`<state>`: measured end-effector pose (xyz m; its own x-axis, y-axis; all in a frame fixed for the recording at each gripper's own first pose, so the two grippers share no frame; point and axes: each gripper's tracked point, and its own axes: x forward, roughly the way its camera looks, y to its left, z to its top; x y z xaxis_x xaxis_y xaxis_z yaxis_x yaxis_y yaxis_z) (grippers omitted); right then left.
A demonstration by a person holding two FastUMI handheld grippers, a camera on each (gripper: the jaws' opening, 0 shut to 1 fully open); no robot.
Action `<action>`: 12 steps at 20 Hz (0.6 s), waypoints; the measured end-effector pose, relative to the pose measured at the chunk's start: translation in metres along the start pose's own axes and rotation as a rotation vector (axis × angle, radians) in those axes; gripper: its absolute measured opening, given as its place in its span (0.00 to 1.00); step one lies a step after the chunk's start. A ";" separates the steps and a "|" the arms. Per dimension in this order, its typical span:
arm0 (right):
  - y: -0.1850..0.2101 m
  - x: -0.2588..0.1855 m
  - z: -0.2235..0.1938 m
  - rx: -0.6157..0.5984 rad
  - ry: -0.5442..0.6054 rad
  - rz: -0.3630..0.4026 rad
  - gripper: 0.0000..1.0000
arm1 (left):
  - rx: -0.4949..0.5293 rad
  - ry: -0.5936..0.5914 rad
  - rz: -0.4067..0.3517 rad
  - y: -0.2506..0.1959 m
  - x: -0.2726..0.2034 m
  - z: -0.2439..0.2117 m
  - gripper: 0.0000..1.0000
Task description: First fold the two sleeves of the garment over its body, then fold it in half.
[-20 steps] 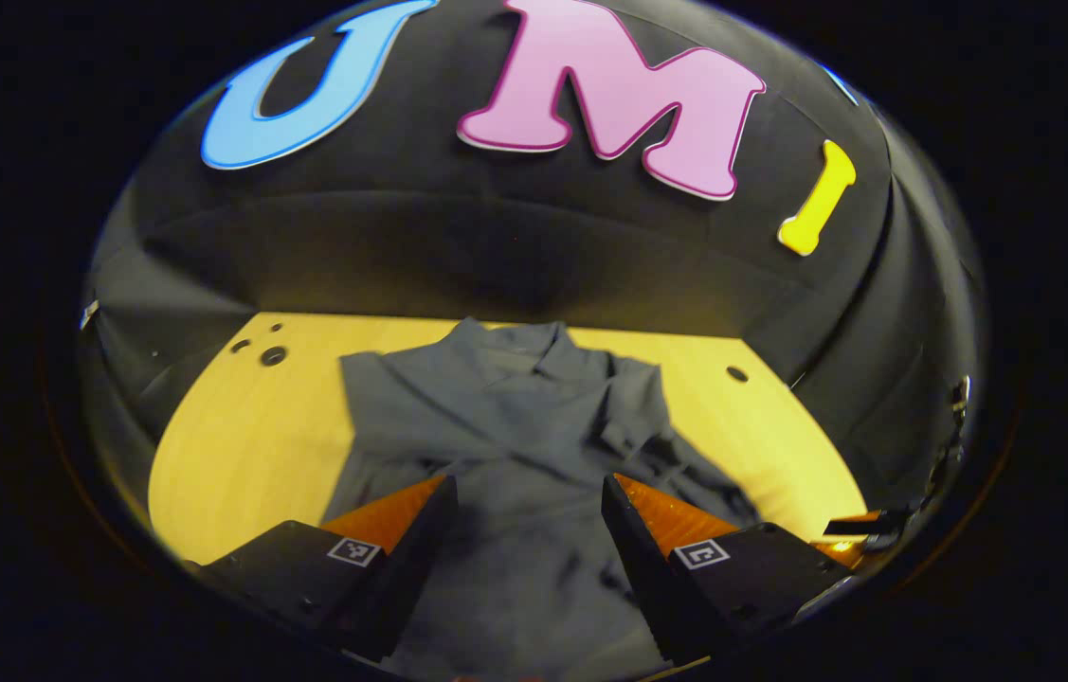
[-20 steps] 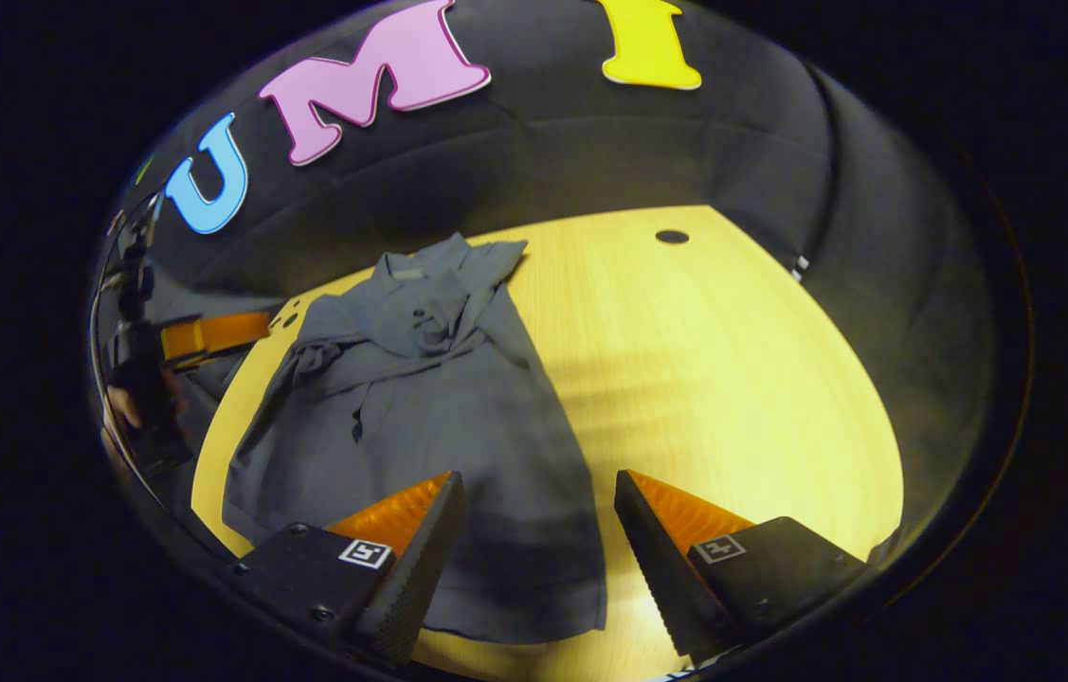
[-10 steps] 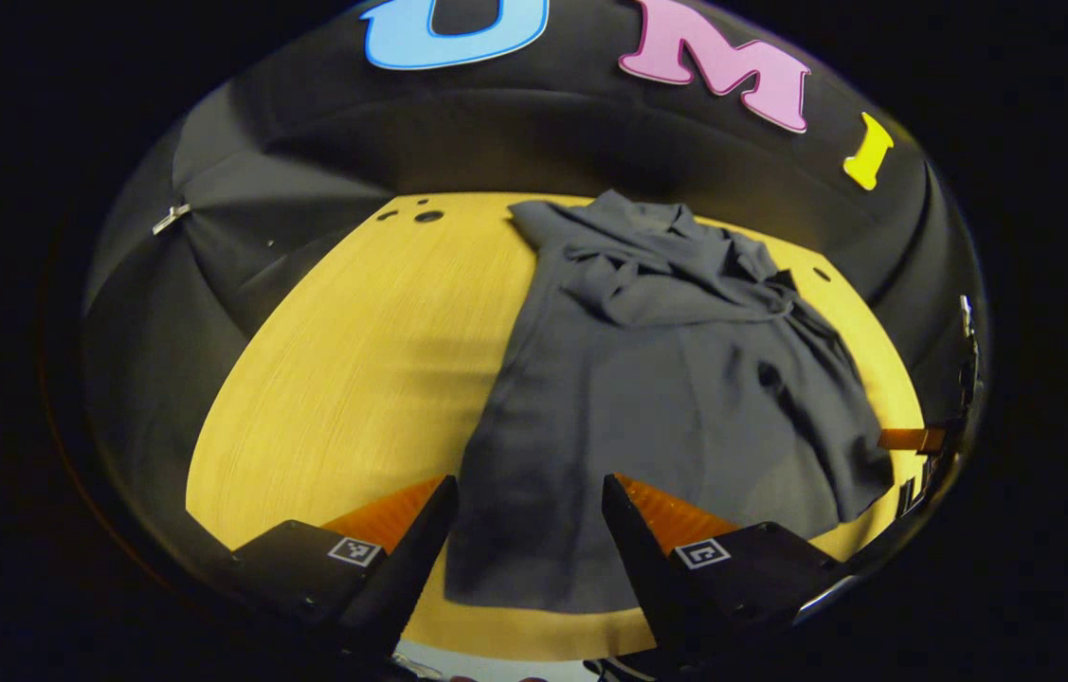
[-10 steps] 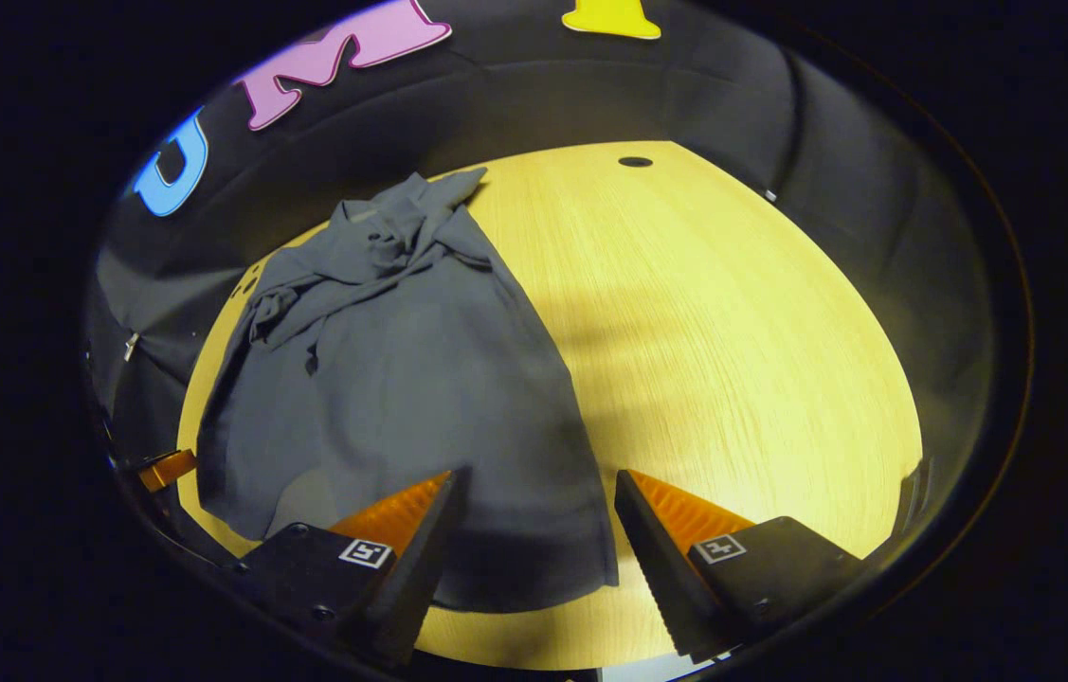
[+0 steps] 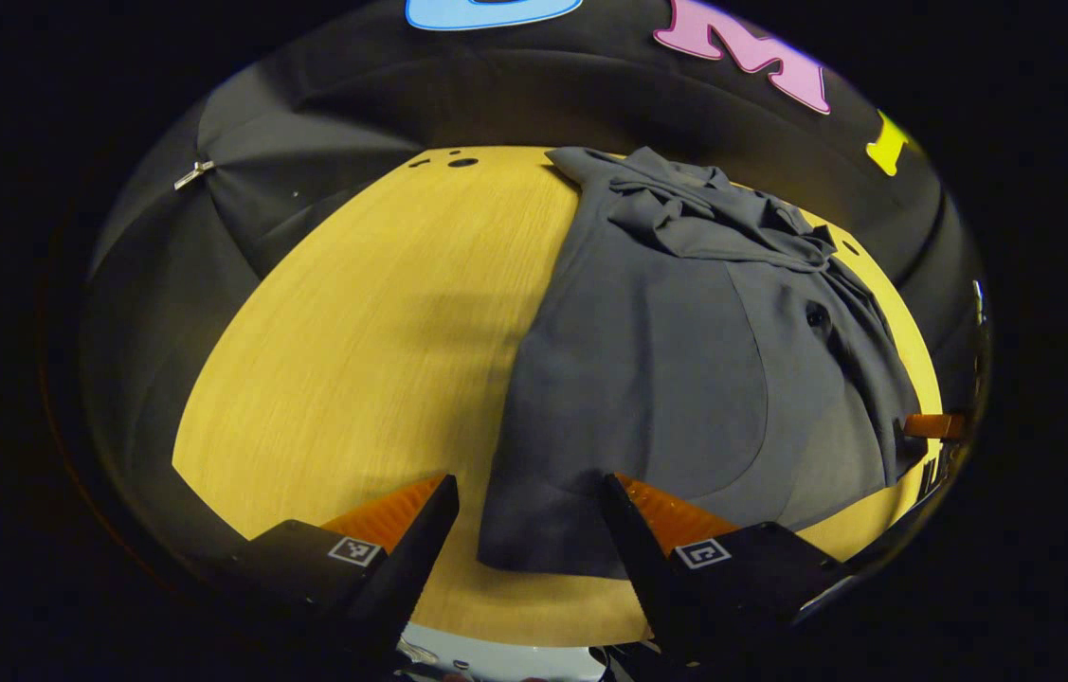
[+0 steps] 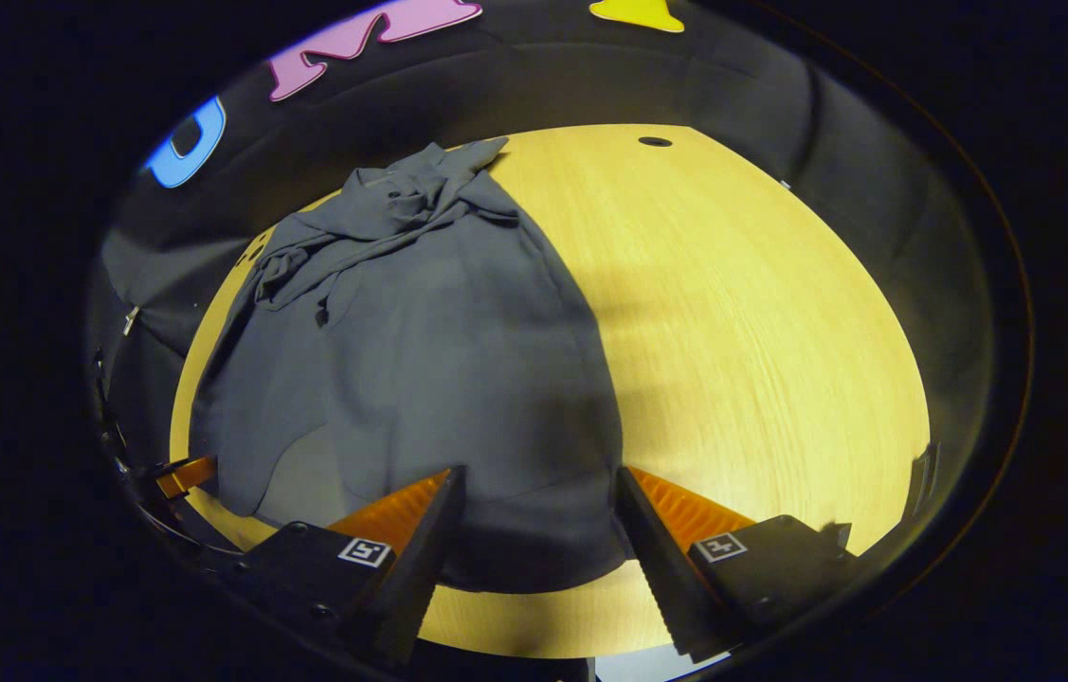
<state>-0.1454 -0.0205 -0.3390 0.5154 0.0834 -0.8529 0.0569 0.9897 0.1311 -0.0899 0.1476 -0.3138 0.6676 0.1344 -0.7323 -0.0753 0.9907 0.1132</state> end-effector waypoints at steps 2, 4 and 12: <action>0.016 0.000 -0.003 0.000 0.013 0.027 0.99 | 0.032 -0.010 -0.007 -0.011 -0.002 -0.001 0.97; 0.031 0.001 -0.005 -0.001 0.023 0.050 0.99 | 0.038 -0.006 -0.027 -0.021 -0.003 -0.003 1.00; 0.049 0.011 -0.016 -0.194 0.061 -0.062 1.00 | 0.097 0.013 -0.061 -0.058 0.000 -0.002 0.67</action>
<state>-0.1510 0.0304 -0.3499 0.4633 0.0230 -0.8859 -0.0820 0.9965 -0.0170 -0.0864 0.0900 -0.3217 0.6589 0.0750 -0.7484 0.0373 0.9905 0.1321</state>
